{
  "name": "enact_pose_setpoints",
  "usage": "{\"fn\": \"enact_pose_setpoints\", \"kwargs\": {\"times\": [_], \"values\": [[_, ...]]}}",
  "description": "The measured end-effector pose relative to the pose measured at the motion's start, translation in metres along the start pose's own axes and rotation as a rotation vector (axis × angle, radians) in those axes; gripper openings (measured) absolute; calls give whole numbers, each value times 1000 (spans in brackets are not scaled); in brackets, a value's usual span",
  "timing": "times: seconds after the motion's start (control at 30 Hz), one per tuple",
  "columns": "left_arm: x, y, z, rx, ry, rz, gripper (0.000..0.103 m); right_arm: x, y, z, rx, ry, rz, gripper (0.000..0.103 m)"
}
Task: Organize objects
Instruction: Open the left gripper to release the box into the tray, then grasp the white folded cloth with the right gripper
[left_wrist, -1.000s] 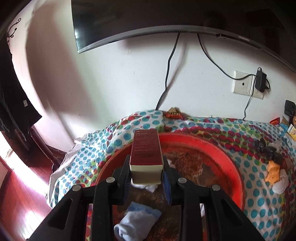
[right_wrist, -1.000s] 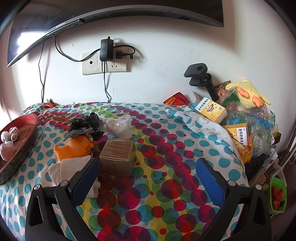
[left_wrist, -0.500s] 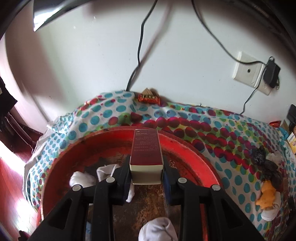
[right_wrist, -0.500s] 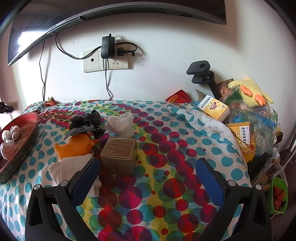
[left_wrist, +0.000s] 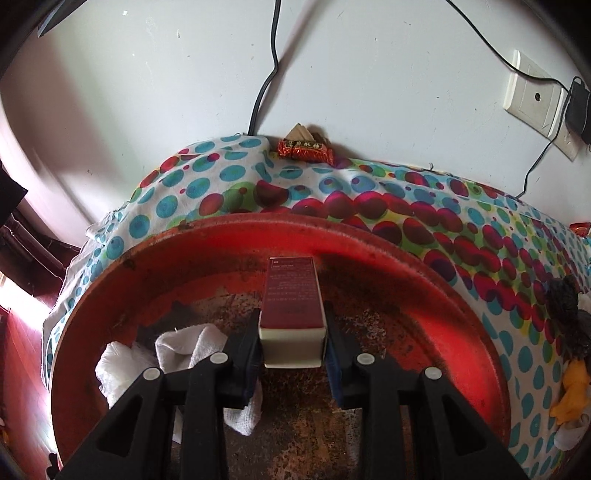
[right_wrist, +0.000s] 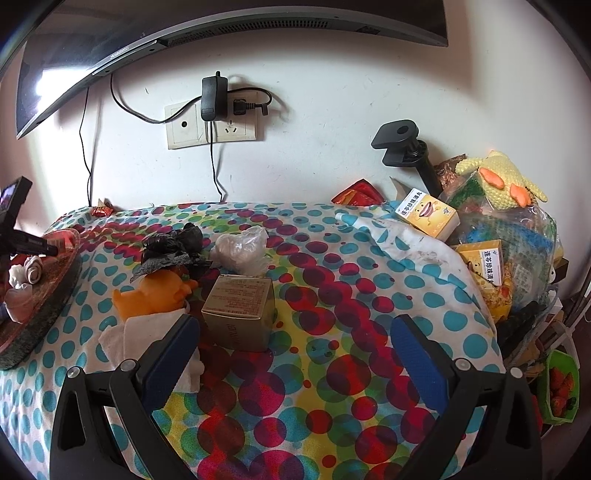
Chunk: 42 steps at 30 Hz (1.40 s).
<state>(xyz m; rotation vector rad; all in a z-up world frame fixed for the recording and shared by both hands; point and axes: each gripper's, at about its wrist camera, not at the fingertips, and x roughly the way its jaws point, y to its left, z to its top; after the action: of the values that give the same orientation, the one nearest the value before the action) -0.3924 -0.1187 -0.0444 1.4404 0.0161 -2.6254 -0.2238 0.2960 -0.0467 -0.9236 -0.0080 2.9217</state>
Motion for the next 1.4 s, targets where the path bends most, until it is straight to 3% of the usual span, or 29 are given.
{"fn": "enact_pose_setpoints", "kwargs": {"times": [0.07, 0.2, 0.3, 0.4, 0.47, 0.53, 0.67, 0.73, 0.87, 1.0, 1.1, 1.27, 1.3, 1.33, 1.4], "values": [[-4, 0, 0, 8, -6, -19, 53, 0, 0, 0, -1, 1, -1, 103], [-35, 6, 1, 23, -86, -30, 56, 0, 0, 0, 3, 4, -8, 103], [-92, 16, -7, -6, -243, -96, 56, 1, -1, 1, 3, 6, -8, 103], [-175, 17, -49, -4, -455, -158, 57, 1, -2, 1, 10, 5, -15, 103], [-223, 21, -97, 19, -586, -151, 72, 0, -2, 0, 13, -1, -19, 103], [-248, 17, -149, 53, -631, -132, 75, 0, 0, 0, 6, -2, -22, 103], [-253, 8, -228, 89, -559, -188, 75, 2, 6, 0, -34, 9, -19, 103], [-248, 11, -259, 36, -497, -276, 75, 3, 12, 0, -64, 20, -29, 103], [-237, 19, -294, -18, -438, -341, 75, -4, 27, -8, -74, 61, 22, 103], [-225, 25, -306, -17, -434, -333, 75, -15, 59, -16, -119, 86, 72, 103], [-215, 29, -307, -61, -381, -393, 75, -10, 89, -18, -166, 125, 86, 103], [-210, 25, -309, -36, -364, -372, 75, 25, 102, -15, -92, 224, 41, 100], [-210, 25, -310, -37, -360, -374, 75, 32, 102, -14, -77, 243, 13, 85], [-211, 25, -310, -34, -362, -373, 75, 35, 100, -12, -51, 253, 27, 61], [-214, 24, -311, -25, -376, -364, 75, 34, 100, -10, -32, 250, 35, 51]]}}
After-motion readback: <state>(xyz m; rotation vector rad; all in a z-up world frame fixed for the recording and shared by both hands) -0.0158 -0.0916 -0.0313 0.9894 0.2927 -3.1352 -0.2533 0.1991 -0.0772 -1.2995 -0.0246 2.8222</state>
